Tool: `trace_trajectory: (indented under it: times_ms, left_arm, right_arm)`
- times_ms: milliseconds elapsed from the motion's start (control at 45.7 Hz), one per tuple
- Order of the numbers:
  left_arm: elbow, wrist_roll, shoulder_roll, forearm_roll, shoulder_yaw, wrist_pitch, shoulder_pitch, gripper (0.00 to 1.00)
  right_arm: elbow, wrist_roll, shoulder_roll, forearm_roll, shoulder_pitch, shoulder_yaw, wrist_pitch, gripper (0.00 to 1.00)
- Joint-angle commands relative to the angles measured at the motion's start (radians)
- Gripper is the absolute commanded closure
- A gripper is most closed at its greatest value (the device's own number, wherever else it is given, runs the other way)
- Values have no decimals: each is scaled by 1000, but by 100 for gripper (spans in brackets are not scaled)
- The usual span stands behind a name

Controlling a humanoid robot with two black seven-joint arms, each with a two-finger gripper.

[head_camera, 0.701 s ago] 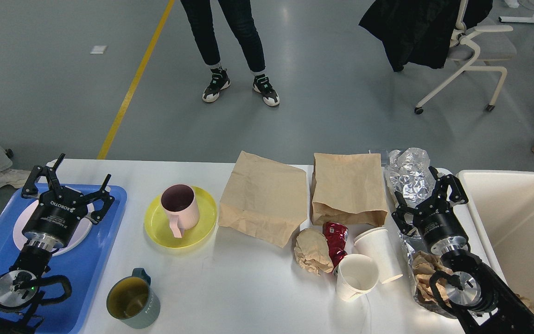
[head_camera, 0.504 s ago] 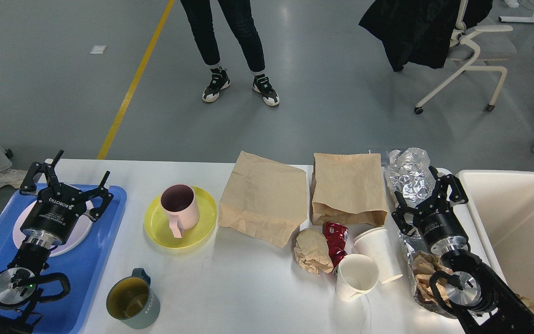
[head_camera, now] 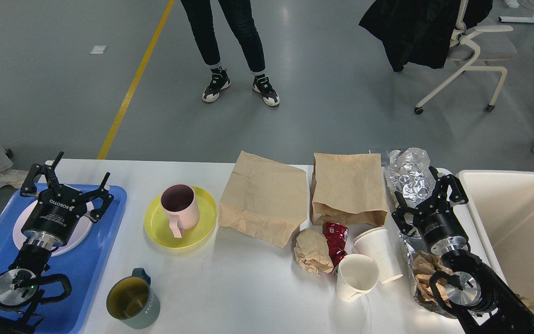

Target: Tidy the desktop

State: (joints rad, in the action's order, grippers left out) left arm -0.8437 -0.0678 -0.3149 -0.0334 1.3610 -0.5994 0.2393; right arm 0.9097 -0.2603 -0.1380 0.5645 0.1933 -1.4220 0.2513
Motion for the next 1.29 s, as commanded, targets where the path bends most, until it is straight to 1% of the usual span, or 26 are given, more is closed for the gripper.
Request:
trace_trajectory:
  times_ms: [0, 241, 350, 438, 526, 613, 701, 832, 854, 920, 985, 1073, 1117, 1161, 1183, 1226, 1270]
  left_arm:
    - [0, -1, 5, 1, 0, 3, 2, 2]
    - [0, -4, 7, 1, 0, 7, 0, 2]
    - [0, 2, -10, 1, -6, -2, 0, 2]
    - [8, 3, -33, -11, -13, 9, 5, 2]
    - [35, -7, -96, -13, -28, 10, 14, 2]
    - [44, -12, -223, -13, -158, 10, 43, 2]
    - [46, -9, -340, -13, -351, 9, 130, 2]
    - [48, -1, -478, -14, -705, 3, 300, 2]
    - [48, -6, -506, -14, -806, -6, 351, 2]
    - [44, -7, -562, -14, -1026, -22, 490, 2]
    - [43, -4, -602, -14, -1267, -46, 676, 2]
    - [43, -7, -599, -14, -1638, -51, 970, 2]
    - [43, 5, -575, -16, -1843, -46, 1118, 2]
    - [38, 2, -512, -16, -2075, -53, 1251, 2]
    - [35, -7, -471, -14, -2190, -53, 1309, 2]
    - [28, -12, -396, 0, -2379, -63, 1421, 2]
    - [15, -13, -328, 7, -2496, -76, 1514, 2]
  right_arm:
    - [0, 1, 0, 0, 0, 0, -1, 0]
    - [0, 1, 0, 0, 0, 0, -1, 0]
    - [0, 0, 0, 0, 0, 0, 0, 0]
    - [-2, 0, 0, 0, 0, 0, 0, 0]
    - [0, 0, 0, 0, 0, 0, -1, 0]
    - [-2, 1, 0, 0, 0, 0, -1, 0]
    - [-2, 1, 0, 0, 0, 0, 0, 0]
    - [-2, 0, 0, 0, 0, 0, 0, 0]
    - [-2, 1, 0, 0, 2, 0, -1, 0]
    - [-2, 0, 0, 0, 2, 0, -1, 0]
    - [-2, 1, 0, 0, 0, 0, 0, 0]
    - [-2, 0, 0, 0, 2, 0, 0, 0]
    - [-2, 1, 0, 0, 2, 0, 0, 0]
    - [-2, 1, 0, 0, 2, 0, 0, 0]
    - [-2, 0, 0, 0, 0, 0, 0, 0]
    - [0, 0, 0, 0, 0, 0, 0, 0]
    - [-2, 1, 0, 0, 0, 0, 0, 0]
